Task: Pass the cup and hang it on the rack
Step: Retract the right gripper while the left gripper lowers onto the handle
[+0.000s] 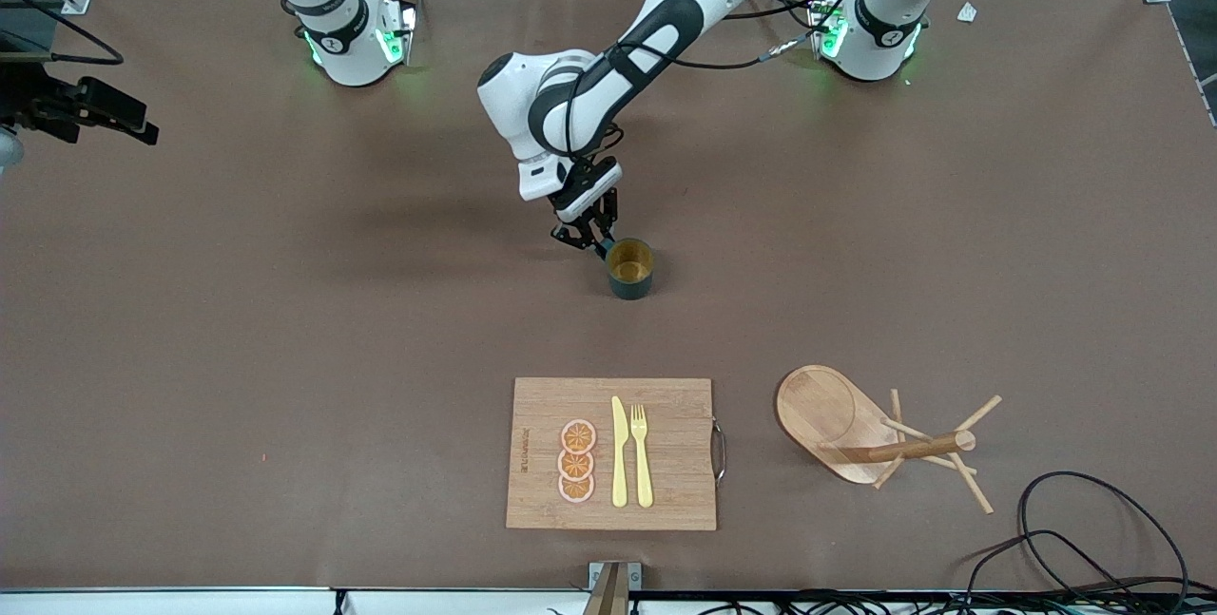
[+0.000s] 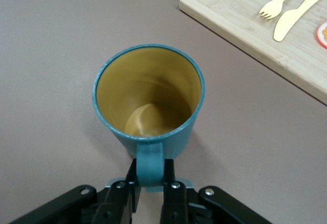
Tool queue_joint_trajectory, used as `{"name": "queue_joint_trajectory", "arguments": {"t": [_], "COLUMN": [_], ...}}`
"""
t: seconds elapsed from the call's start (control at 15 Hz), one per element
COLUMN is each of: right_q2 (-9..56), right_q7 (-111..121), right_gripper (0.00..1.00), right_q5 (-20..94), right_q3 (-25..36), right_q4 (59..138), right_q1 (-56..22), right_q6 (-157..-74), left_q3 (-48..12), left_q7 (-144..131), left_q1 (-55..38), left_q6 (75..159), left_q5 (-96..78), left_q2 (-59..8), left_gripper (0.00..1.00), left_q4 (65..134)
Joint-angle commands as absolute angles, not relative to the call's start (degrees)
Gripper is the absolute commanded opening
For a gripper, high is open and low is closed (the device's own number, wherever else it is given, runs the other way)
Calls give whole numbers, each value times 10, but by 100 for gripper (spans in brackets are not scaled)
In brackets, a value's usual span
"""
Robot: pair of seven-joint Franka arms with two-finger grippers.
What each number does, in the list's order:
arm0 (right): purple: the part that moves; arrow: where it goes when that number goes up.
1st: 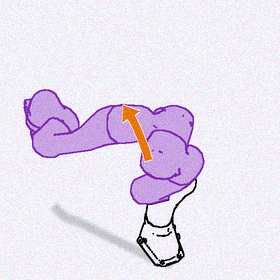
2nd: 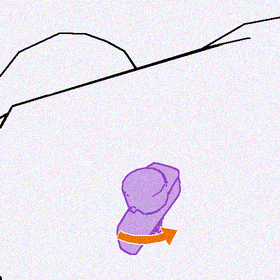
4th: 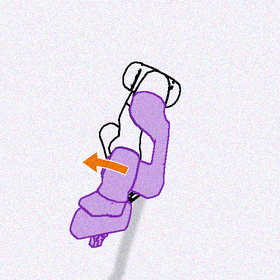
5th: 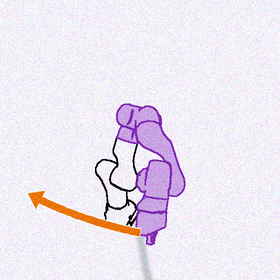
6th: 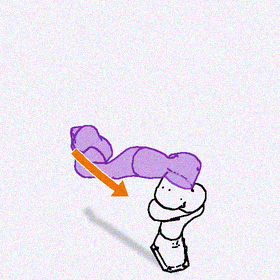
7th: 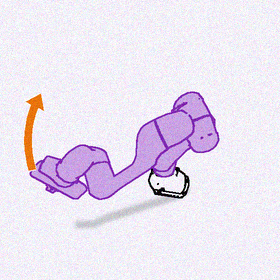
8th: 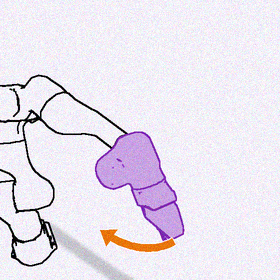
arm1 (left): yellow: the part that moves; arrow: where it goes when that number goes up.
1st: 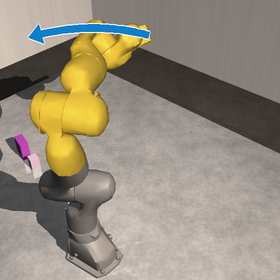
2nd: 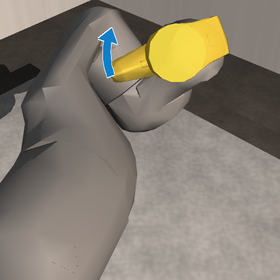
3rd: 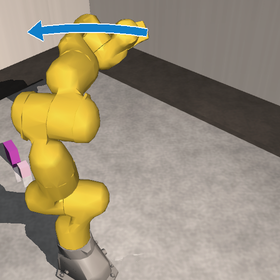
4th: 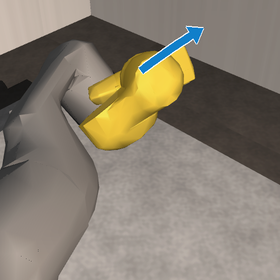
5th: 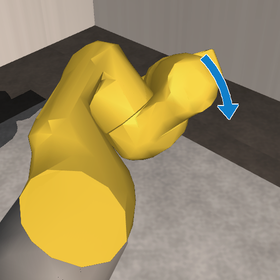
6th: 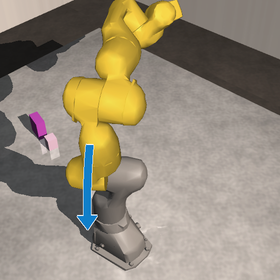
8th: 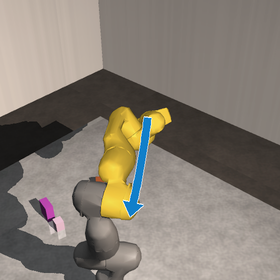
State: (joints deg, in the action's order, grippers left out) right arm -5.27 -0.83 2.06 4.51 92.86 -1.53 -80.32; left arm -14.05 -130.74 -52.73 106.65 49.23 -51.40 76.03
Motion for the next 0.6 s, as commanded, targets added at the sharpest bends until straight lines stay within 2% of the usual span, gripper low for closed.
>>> {"name": "queue_joint_trajectory", "arguments": {"t": [0.0, 0.27, 0.53], "right_q2": [-73, -81, -80], "right_q7": [-14, -13, -7], "right_gripper": [100, 100, 100], "right_q5": [16, 16, 17], "right_q3": [45, 45, 45], "right_q4": [946, 940, 938], "right_q1": [-17, -16, -14], "right_q6": [-812, -816, -824], "left_q3": [-138, -147, -149], "left_q7": [-1294, -1246, -1159], "left_q1": [-533, -516, -473], "left_q6": [1065, 1065, 1065], "left_q5": [499, 489, 407], "left_q2": [-513, -494, -433], "left_gripper": [3, 0, 0], "left_q4": [747, 739, 730]}}
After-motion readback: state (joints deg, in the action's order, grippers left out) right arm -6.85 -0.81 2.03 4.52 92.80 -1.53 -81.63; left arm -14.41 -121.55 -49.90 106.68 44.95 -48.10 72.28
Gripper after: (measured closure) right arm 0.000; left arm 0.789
